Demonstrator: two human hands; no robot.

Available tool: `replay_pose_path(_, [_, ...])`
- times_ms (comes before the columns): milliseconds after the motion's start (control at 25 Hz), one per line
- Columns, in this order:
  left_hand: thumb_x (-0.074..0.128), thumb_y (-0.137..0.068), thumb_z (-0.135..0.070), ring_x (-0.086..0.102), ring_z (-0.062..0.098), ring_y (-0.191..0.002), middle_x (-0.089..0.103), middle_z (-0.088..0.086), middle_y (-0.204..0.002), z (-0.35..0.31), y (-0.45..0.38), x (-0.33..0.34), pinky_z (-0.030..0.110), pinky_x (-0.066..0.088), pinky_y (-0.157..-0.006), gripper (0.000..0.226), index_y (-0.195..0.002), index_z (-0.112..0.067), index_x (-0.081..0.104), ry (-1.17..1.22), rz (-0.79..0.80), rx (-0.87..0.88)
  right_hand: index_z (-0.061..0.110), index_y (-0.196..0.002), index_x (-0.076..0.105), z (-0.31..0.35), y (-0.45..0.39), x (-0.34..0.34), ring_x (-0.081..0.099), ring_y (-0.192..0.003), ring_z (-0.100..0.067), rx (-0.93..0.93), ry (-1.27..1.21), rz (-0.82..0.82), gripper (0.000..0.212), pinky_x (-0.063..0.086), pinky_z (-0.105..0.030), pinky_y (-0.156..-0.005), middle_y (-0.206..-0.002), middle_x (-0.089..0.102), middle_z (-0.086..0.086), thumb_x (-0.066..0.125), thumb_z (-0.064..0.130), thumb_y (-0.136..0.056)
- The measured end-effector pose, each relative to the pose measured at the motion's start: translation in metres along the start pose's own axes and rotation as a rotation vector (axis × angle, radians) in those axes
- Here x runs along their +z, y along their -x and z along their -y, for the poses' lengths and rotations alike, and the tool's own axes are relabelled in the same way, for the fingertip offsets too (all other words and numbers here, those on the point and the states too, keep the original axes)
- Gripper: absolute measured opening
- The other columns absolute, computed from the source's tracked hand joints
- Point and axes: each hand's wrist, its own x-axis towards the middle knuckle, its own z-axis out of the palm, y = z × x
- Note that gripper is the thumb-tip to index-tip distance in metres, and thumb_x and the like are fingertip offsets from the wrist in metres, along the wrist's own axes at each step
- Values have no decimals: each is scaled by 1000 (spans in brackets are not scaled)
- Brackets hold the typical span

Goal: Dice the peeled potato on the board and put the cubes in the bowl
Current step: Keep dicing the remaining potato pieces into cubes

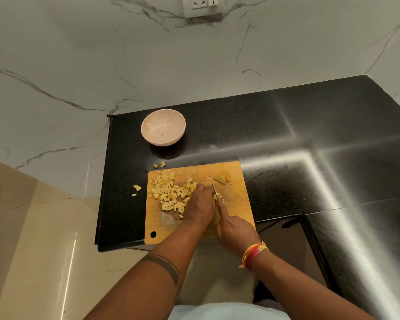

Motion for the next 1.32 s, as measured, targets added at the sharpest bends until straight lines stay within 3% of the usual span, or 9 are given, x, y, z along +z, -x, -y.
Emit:
replay_pose_path(200, [54, -101, -20, 56, 23, -115, 52, 4, -127, 0, -1, 1, 32, 47, -95, 31, -130, -15, 61, -1, -6, -8, 33, -157, -24, -8, 25, 13, 58, -62, -26, -16, 4, 11, 79, 49, -38, -60, -80, 64, -7, 33, 33, -102])
replay_pose_path(400, [56, -100, -21, 52, 23, -119, 51, 5, -130, 1, 1, 1, 33, 46, -96, 32, -132, -13, 60, -12, -6, 17, 36, -152, -32, -26, 54, 26, 61, -62, -21, -38, -5, 44, 85, 56, -41, -65, -77, 65, 0, 33, 33, -98])
replay_pose_path(560, [55, -101, -17, 53, 24, -119, 49, 5, -133, 2, 6, 1, 35, 48, -97, 33, -134, -14, 58, -6, -17, 12, 41, -150, -34, -22, 48, 21, 60, -59, -20, -48, -46, -14, 85, 55, -42, -64, -73, 64, 1, 33, 34, -98])
replay_pose_path(840, [50, -103, -18, 54, 25, -116, 54, 5, -127, 3, 5, -2, 36, 49, -96, 31, -133, -18, 59, 18, -29, -29, 30, -161, -13, 6, 6, 1, 54, -62, -24, -10, -33, -11, 72, 43, -36, -58, -77, 57, -3, 31, 35, -104])
replay_pose_path(1120, [53, -102, -21, 56, 24, -115, 57, 4, -126, 3, 1, -1, 35, 50, -95, 28, -128, -17, 63, 41, -24, -72, 31, -158, -24, -3, 21, 10, 54, -57, -23, -33, 21, 17, 79, 41, -34, -54, -74, 57, -3, 33, 34, -102])
replay_pose_path(1320, [56, -101, -18, 54, 24, -119, 55, 4, -129, 4, 1, -1, 36, 48, -96, 30, -130, -17, 61, 33, -6, -60, 35, -153, -30, -22, 51, 18, 58, -58, -18, -36, -10, 44, 84, 51, -37, -58, -74, 64, 2, 34, 32, -100])
